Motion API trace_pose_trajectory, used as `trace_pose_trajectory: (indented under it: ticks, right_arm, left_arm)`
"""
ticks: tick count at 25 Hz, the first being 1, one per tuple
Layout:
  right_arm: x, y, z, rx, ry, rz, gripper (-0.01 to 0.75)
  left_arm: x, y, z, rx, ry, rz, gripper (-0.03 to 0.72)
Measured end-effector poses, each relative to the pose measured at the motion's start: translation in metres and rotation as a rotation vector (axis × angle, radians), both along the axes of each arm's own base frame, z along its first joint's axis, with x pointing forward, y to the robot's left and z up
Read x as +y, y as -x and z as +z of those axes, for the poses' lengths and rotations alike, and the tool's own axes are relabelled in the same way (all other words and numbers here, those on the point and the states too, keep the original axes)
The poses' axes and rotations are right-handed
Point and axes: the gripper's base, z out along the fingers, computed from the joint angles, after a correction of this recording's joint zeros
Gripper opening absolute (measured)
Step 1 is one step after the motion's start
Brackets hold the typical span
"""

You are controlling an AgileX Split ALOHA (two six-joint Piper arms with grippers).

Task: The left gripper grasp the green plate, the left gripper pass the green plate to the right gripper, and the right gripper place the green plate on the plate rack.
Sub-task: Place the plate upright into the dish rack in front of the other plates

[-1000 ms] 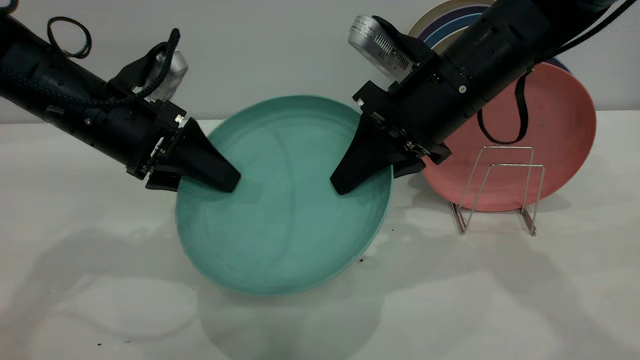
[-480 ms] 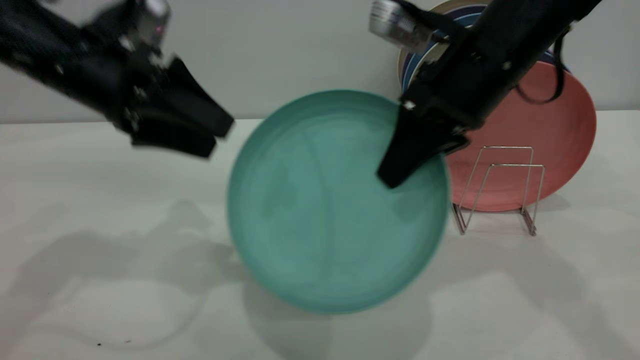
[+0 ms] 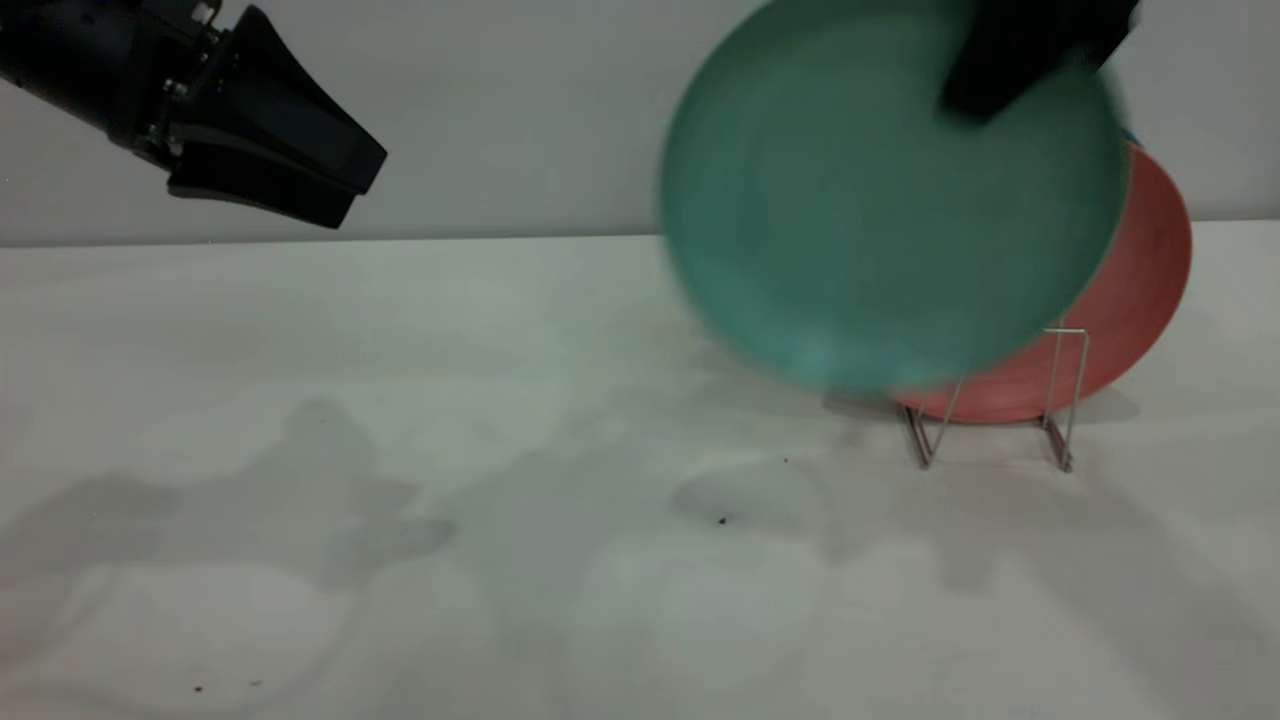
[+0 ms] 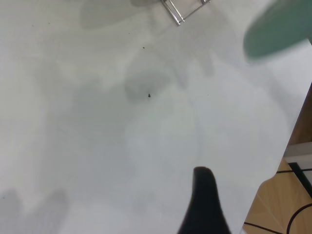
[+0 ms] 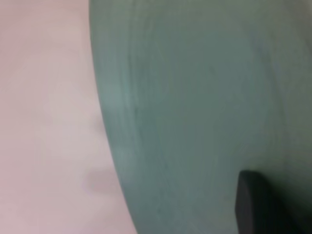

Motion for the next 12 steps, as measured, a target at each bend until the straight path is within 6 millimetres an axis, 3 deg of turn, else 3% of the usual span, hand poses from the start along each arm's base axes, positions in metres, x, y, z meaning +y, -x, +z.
trace_pose_trajectory:
  ticks: [3,9,12]
  right_arm:
    - [-0.012,-0.001,0.014,-0.093,0.061,-0.001,0.121]
    - [-0.050,-0.017,0.007,-0.113,0.092,-0.094,0.121]
    - [-0.057,-0.022,0.002,-0.122,0.099,-0.098,0.121]
  left_arm:
    - [0.000,0.000,0.000,0.006,0.001,0.004,0.591]
    - [0.000,0.000,0.000,0.012,0.004,0.003,0.591]
    - [0.000,0.000,0.000,0.012,0.004,0.004,0.591]
